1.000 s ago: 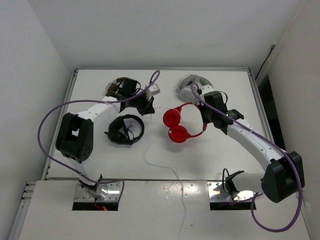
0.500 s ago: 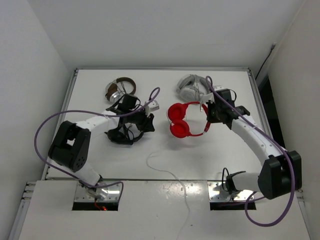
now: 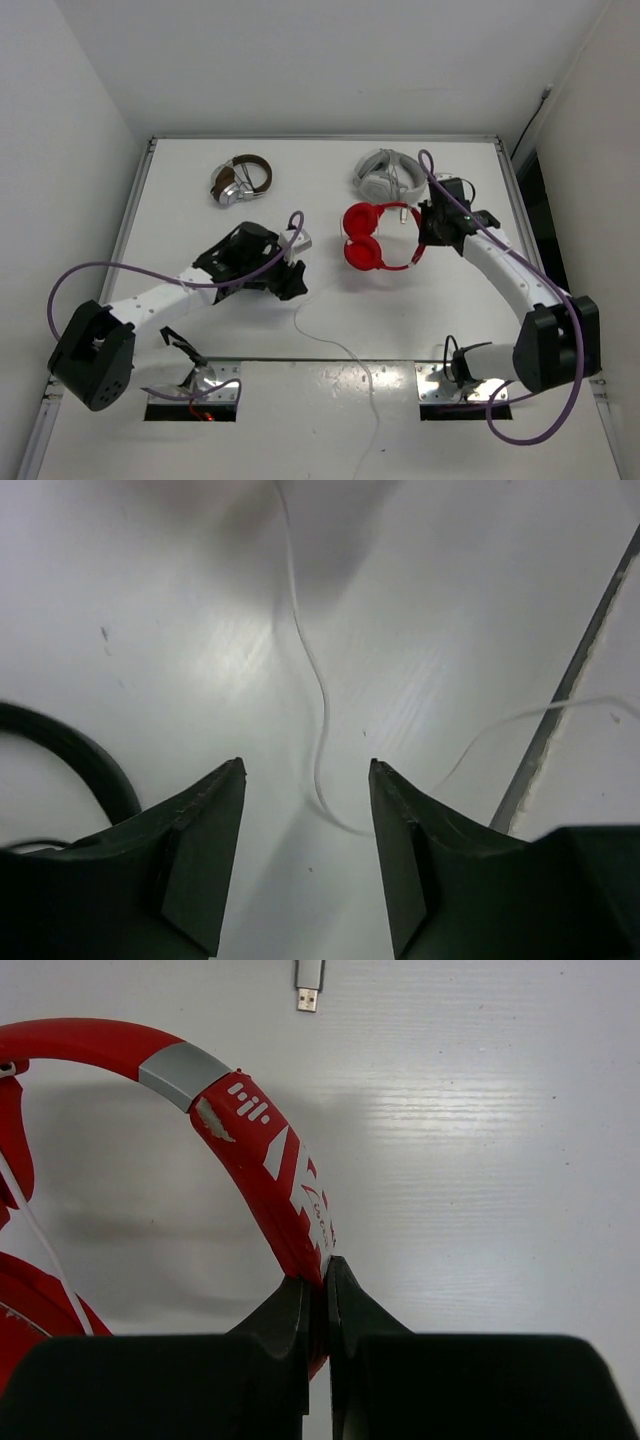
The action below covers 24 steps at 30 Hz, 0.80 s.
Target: Wrap the headphones
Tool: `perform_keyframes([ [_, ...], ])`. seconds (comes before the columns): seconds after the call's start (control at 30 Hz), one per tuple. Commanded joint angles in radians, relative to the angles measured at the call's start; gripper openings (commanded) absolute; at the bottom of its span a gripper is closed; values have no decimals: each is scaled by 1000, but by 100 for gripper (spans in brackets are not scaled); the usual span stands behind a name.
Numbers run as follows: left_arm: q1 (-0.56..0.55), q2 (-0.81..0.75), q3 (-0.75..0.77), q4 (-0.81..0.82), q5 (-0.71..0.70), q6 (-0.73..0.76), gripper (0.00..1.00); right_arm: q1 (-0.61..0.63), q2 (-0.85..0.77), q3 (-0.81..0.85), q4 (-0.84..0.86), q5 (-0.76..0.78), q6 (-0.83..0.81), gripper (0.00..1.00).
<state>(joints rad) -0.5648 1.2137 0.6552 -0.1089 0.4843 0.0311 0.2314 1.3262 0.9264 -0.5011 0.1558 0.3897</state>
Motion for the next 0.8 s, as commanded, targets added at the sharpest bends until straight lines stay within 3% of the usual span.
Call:
perform_keyframes([
  [0.0, -27, -29, -61, -18, -96, -104, 58, -33, -7, 58, 64, -7, 64, 0],
  [0.23, -87, -31, -106, -41, -220, -267, 59, -101, 2, 78, 35, -7, 109, 0],
  [0.5, -96, 112, -28, -5, -147, -413, 59, -159, -16, 107, 35, -50, 158, 0],
  [0.63, -171, 165, 29, 29, -98, -537, 63, -136, -25, 163, 35, -59, 167, 0],
  [0.77, -276, 201, 98, 29, -141, -620, 66, -109, -35, 206, 26, -39, 176, 0],
])
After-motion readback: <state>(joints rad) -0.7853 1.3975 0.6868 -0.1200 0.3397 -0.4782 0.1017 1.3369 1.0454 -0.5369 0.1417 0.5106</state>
